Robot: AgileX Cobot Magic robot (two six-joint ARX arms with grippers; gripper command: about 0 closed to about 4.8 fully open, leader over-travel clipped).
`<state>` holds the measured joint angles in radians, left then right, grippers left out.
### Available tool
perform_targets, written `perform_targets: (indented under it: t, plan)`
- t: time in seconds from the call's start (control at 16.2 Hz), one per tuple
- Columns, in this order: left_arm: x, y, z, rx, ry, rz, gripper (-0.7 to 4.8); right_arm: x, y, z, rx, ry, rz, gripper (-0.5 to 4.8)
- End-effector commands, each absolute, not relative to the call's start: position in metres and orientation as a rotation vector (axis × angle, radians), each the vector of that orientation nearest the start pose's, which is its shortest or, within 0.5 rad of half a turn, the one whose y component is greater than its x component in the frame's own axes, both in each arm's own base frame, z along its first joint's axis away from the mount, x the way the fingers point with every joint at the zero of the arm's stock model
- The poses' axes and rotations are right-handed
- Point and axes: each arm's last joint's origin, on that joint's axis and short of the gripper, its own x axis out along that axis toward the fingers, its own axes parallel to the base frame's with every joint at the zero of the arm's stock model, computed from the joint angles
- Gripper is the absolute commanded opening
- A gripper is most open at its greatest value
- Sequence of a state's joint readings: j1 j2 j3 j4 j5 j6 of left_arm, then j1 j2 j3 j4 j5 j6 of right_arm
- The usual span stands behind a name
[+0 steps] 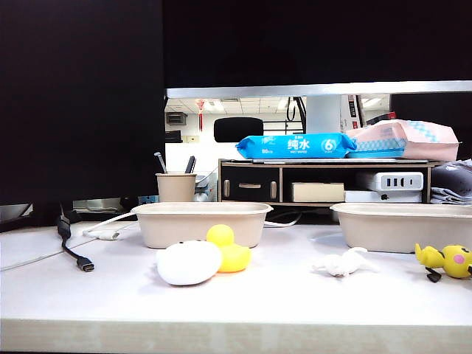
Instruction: Put the dolls with similar colors into the same paper box, while dolls with different colors go into separate paper boxes.
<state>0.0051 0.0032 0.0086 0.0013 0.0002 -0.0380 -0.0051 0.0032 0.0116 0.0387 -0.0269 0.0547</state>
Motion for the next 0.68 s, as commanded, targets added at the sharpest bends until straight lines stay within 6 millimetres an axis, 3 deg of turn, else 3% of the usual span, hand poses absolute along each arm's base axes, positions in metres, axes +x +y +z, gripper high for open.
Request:
perform_targets:
  t: [0.06,0.43,0.68]
  plan:
    - [0.097,0.001,0.167,-0.034,-0.014,0.004,-0.06,0.097,0.0,0.172,0.05,-0.061,0.025,-0.01]
    - [0.097,-0.001,0.167,-0.035,-0.014,-0.01,-0.06,0.097,0.0,0.172,0.05,-0.061,0.025,-0.01]
    - [0.091,-0.035,0.167,-0.037,-0.008,-0.341,-0.06,0.097,0.001,0.172,0.051,-0.064,0.028,-0.01]
